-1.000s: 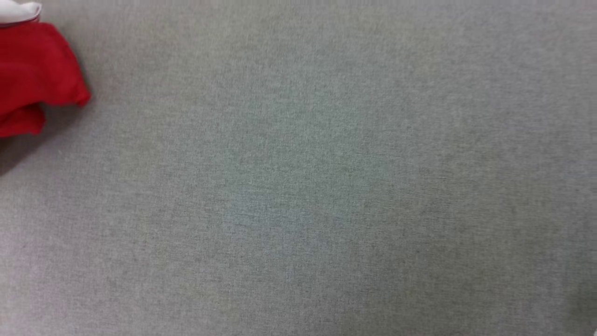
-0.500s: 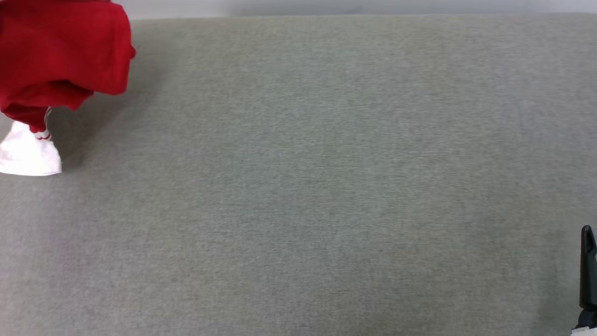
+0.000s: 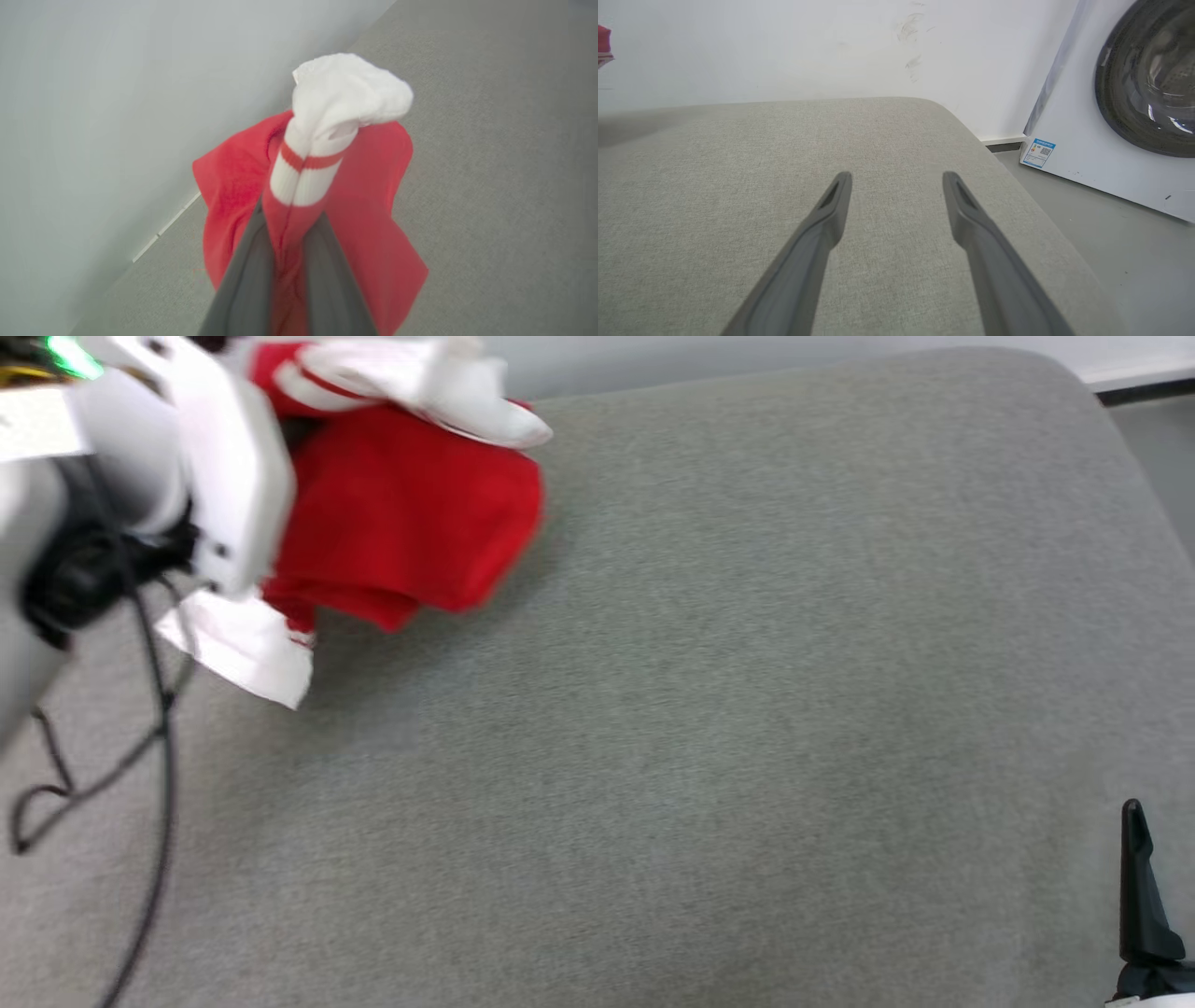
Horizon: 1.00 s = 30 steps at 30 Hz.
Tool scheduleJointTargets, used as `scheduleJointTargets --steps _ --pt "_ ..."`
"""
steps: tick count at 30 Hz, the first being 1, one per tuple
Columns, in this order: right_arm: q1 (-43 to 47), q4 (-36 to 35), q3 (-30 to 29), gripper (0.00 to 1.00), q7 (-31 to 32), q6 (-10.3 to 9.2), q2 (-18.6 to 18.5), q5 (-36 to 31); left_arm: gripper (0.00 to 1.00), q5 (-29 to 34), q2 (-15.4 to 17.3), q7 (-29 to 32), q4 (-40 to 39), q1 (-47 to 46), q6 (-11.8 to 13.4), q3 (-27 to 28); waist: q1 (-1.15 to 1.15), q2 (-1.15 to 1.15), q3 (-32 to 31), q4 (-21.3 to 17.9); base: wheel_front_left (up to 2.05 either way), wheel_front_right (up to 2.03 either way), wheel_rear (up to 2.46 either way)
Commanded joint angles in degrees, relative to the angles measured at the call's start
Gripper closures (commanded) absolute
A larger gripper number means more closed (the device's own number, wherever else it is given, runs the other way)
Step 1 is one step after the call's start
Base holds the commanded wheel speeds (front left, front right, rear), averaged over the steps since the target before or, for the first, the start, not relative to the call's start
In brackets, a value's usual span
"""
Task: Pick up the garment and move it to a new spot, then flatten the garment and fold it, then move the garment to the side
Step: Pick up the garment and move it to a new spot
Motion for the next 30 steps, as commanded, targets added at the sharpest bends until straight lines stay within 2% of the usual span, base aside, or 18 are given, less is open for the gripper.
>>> scheduleJointTargets --steps 1,5,9,12,19,20,21,22,25,30 --pt "-0.30 0.03 0.01 0.00 -0.20 -0.08 0.49 -0.07 1.00 -0.57 -1.10 0.07 -0.96 1.10 0.48 -0.32 0.01 0.00 -0.45 -1.76 0.00 0.00 0.00" --pt "0.01 0.42 0.02 0.00 -0.20 -0.07 1.09 0.35 1.00 -0.78 -3.88 -0.75 -4.91 3.97 1.97 -1.93 0.01 0.00 -0.46 -3.44 0.00 0.00 0.00" --pt "-0.79 0.80 0.48 0.00 -0.20 -0.08 1.51 0.61 1.00 -1.19 -7.89 -4.12 -4.27 8.99 3.79 -3.69 0.01 0.00 -0.36 -4.66 0.00 0.00 0.00" --pt "-1.56 1.13 1.32 0.00 -0.19 -0.07 2.05 0.56 1.00 -2.00 -11.00 -8.53 -0.20 13.39 3.92 -4.53 0.01 0.00 -0.10 -5.33 0.00 0.00 0.00" --pt "-3.83 1.56 3.90 0.00 -0.20 -0.08 2.23 0.34 1.00 -2.98 -18.93 -18.79 15.46 19.15 1.16 -5.93 0.01 0.00 0.70 -6.46 0.00 0.00 0.00" --pt "-4.24 1.51 4.08 0.00 -0.19 -0.08 2.26 0.38 0.81 -3.31 -19.94 -20.53 17.56 19.14 0.89 -5.48 0.01 0.00 0.78 -6.58 0.00 0.00 0.00" --pt "-4.56 1.54 4.23 0.00 -0.20 -0.08 2.30 0.46 0.51 -3.32 -20.66 -21.74 20.29 19.17 0.94 -5.21 0.01 0.00 0.80 -6.70 0.00 0.00 0.00" --pt "-4.82 1.66 4.46 0.00 -0.19 -0.08 2.27 0.46 0.00 -3.61 -21.61 -22.32 22.39 19.30 0.82 -5.26 0.01 0.00 0.78 -6.77 0.00 0.00 0.00" --pt "-5.27 1.62 4.97 0.00 -0.19 -0.08 1.97 0.40 0.00 -4.70 -24.10 -25.07 26.01 18.92 0.17 -4.74 0.01 0.00 0.44 -6.46 0.00 0.00 0.00" --pt "-5.32 1.26 5.03 0.00 -0.19 -0.08 1.12 0.39 0.00 -6.47 -25.15 -30.13 26.90 17.27 -0.19 -3.93 0.01 0.00 -0.63 -4.67 0.00 0.00 0.00"
